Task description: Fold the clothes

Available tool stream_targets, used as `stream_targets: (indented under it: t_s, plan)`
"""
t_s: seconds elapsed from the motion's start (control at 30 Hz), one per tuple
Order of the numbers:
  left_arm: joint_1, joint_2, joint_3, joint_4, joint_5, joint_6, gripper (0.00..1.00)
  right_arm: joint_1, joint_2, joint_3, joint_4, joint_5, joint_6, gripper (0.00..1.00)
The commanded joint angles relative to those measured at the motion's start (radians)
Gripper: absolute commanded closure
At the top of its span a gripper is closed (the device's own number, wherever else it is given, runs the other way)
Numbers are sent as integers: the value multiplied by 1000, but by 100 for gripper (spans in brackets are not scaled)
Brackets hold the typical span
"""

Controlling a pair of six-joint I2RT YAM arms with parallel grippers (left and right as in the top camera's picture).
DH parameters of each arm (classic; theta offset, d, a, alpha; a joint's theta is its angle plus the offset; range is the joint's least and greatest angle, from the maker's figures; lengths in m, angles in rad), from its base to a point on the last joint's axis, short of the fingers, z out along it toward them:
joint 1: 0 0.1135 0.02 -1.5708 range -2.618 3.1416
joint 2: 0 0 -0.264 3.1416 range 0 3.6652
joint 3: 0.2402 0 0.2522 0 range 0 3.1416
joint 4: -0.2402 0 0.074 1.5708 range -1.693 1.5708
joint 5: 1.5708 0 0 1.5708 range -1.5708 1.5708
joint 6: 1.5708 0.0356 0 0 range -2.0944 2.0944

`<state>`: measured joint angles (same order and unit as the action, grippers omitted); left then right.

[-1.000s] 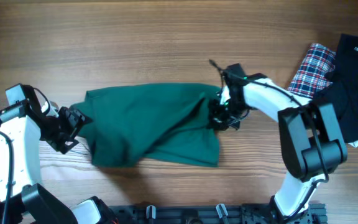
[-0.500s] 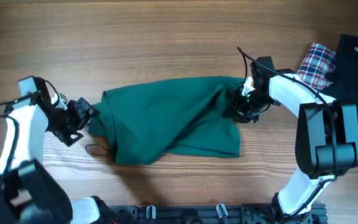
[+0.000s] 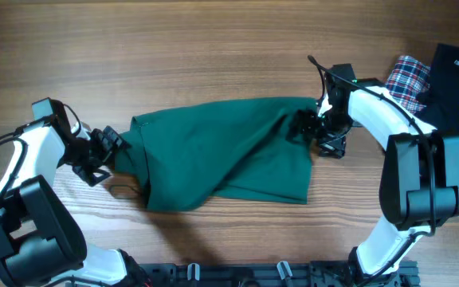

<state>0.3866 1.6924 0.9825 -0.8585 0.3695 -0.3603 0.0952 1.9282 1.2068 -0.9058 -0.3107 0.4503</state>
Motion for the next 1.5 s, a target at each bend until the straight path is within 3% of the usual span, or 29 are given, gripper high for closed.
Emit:
stream_targets:
  t_s: [0.0,0.23,0.5,0.53,0.57,0.6,0.9,1.0,1.17,1.47]
  plan:
    - [-30,23,9,-1,41,-42,11,-6,21,19,-10,56,-19,0]
    - [-156,151,2,30,146,-100,9,-6,17,19,-24,56,-32,0]
    - [-233,159,2,106,191,-154,4,-6,16,20,-26,56,-32,0]
    - [-238,159,2,121,191,-154,9,-6,16,20,-26,56,-32,0]
    - [-243,159,2,138,189,-154,37,-6,16,20,-27,56,-32,0]
    - [-243,159,2,143,182,-154,96,-6,16,20,-30,56,-32,0]
    - [-238,157,10,138,35,-146,96,-24,16,20,-54,133,-31,0]
    - [-200,143,45,76,-44,-145,96,-51,16,20,-113,246,-30,0]
    - [-139,82,164,-61,-156,-109,96,-99,16,20,-124,243,-29,0]
    - [-198,-20,302,-212,-162,-81,96,-100,16,20,-123,232,-30,0]
